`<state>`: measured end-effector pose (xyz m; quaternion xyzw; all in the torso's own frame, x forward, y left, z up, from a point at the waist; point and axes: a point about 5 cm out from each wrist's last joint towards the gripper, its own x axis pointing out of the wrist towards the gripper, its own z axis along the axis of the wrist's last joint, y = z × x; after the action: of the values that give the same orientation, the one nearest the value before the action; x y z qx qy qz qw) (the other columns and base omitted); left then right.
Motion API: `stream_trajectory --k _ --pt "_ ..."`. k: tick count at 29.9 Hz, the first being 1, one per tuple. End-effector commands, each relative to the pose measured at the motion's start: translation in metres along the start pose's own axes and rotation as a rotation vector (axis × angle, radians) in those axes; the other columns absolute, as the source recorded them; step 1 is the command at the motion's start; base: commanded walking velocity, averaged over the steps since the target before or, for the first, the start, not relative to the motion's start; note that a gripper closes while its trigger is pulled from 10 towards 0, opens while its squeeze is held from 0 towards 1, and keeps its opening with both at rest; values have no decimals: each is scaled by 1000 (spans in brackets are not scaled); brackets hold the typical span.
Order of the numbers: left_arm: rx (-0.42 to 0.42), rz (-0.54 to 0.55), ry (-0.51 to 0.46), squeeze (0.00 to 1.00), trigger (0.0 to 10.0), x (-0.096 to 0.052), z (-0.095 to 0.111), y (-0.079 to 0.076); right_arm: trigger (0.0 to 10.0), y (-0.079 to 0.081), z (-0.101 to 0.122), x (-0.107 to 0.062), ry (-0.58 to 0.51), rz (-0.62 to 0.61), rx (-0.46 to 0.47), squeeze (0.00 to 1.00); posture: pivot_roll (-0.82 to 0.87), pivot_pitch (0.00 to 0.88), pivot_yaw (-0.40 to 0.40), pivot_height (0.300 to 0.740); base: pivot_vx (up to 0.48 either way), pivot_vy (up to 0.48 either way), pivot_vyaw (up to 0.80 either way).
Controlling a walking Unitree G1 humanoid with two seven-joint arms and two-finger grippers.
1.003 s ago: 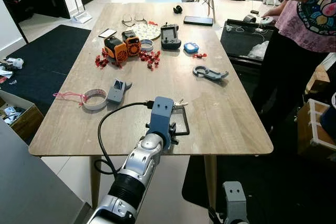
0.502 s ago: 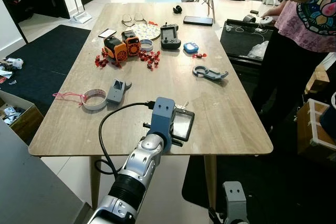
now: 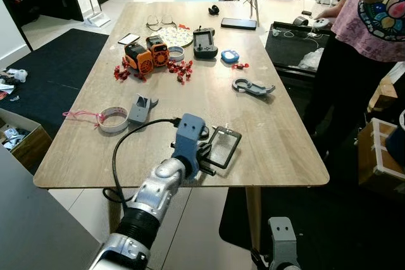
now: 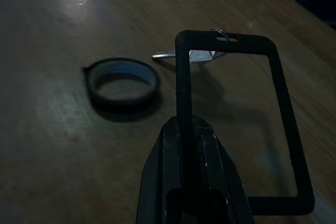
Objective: Hang keys on a hook
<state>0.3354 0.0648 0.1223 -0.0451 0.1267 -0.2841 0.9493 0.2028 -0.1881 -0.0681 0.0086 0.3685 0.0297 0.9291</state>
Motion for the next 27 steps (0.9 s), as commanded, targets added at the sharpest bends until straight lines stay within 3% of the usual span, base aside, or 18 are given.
stream_trajectory --k 1,4,11,17,21,23,27 --pt "-5 23 -3 0 0 -3 5 11 10000 0 -5 -1 18 -5 12 0 27 85 8 740 0 0 0" --pt "17 71 -17 0 0 -6 10 30 10000 0 -4 -1 17 -5 13 0 24 85 8 740 0 0 0" --pt "3 4 -117 0 0 -15 27 42 10000 -1 -2 -1 12 -6 12 0 24 84 2 740 0 0 0" --pt "14 8 -130 0 0 -21 32 53 10000 -2 -2 -1 11 -6 9 0 23 84 0 740 0 0 0" --pt "5 -93 -185 0 0 -31 37 56 10000 -2 -1 -1 9 -4 7 0 23 84 -2 740 0 0 0" --pt "-5 -217 -225 0 0 -42 40 53 10000 -2 -1 -1 8 -3 6 0 24 82 -4 740 0 0 0" --pt "3 -322 -235 0 0 -52 39 50 10000 -2 -1 -1 7 -2 4 0 24 81 -5 740 0 0 0"
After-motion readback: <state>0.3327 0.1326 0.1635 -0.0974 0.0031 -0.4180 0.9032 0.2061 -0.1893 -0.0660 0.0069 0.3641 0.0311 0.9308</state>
